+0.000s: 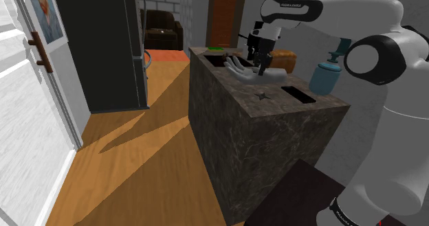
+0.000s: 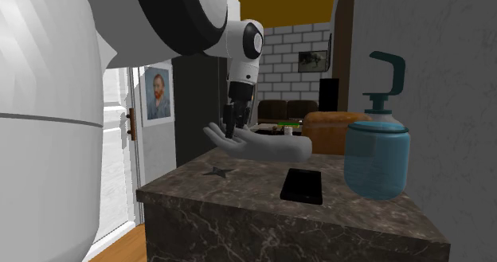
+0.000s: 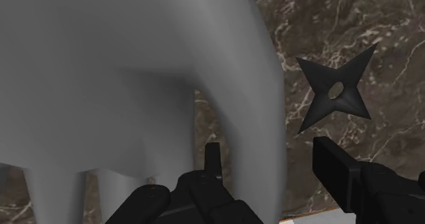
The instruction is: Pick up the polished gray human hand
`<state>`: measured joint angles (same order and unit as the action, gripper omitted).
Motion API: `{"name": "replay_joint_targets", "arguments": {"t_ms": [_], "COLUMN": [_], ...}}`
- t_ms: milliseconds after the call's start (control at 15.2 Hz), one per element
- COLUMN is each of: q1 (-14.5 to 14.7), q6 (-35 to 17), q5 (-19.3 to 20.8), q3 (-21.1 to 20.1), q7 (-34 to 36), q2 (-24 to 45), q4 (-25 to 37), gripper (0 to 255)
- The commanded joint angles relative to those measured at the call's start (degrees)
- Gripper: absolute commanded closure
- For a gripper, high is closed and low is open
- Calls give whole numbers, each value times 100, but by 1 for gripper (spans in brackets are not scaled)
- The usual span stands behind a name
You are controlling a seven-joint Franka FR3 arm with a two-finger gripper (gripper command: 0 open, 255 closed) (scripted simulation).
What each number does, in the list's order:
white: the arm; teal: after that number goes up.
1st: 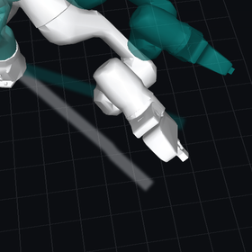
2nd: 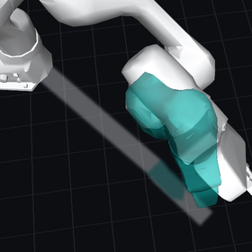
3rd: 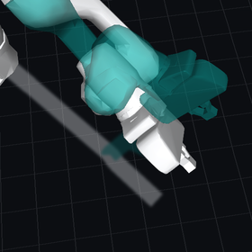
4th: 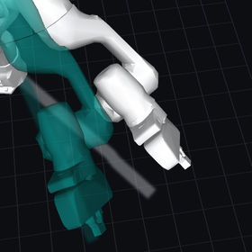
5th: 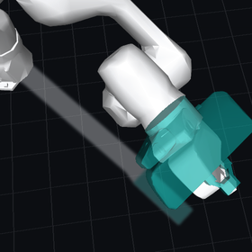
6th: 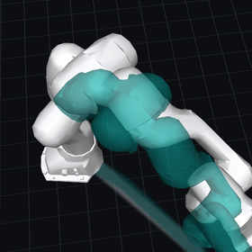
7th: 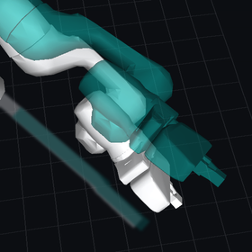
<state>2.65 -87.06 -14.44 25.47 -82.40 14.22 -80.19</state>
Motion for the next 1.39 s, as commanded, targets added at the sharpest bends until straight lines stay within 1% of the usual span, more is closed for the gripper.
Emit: {"name": "replay_joint_targets", "arguments": {"t_ms": [0,462,924,1320], "q1": [2,-11,-126,-291], "q6": [-20,3,628,1236], "q5": [4,-7,-93,-231], "q3": [0,3,17,22], "q7": [3,-5,50,97], "q2": [4,31,214,482], "q4": [-24,22,817,1679], "gripper": [255,255,255,255]}}
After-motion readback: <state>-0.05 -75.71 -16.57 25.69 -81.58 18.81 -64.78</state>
